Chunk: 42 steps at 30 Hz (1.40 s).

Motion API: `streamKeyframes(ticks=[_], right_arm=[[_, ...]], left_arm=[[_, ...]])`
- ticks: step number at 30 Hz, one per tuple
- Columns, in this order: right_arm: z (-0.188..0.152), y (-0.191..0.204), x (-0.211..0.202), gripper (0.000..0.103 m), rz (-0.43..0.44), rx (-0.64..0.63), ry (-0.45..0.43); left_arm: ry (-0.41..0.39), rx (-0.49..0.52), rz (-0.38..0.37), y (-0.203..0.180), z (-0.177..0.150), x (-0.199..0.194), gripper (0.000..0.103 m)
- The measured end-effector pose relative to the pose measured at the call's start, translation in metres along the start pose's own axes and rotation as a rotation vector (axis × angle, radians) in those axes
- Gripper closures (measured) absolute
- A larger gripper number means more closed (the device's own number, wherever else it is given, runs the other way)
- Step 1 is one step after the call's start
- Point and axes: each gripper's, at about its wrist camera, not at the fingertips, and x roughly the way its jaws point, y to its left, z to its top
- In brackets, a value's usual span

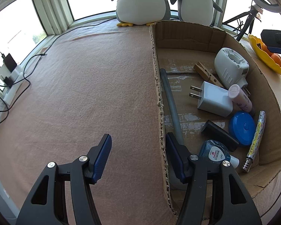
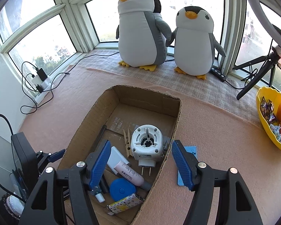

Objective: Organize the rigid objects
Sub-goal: 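Move the right gripper to the blue phone stand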

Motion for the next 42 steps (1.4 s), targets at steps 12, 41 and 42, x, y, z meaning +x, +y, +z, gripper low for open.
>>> streamKeyframes(ticks=[12, 41, 42], right_arm=[[-0.017, -0.062, -0.016, 0.039, -0.074, 0.058, 0.006], [-0.044, -0.071, 0.065, 0.039, -0.075, -0.046, 0.189], [-0.044, -0.070, 0.068, 0.039, -0.077, -0.050, 0.193]], left_arm=[[0.003, 0.007, 0.007, 0.000, 0.001, 0.000, 0.043], [0.009, 0.016, 0.022, -0.005, 0.001, -0.002, 0.043], [0.009, 0.016, 0.022, -0.005, 0.001, -0.002, 0.043]])
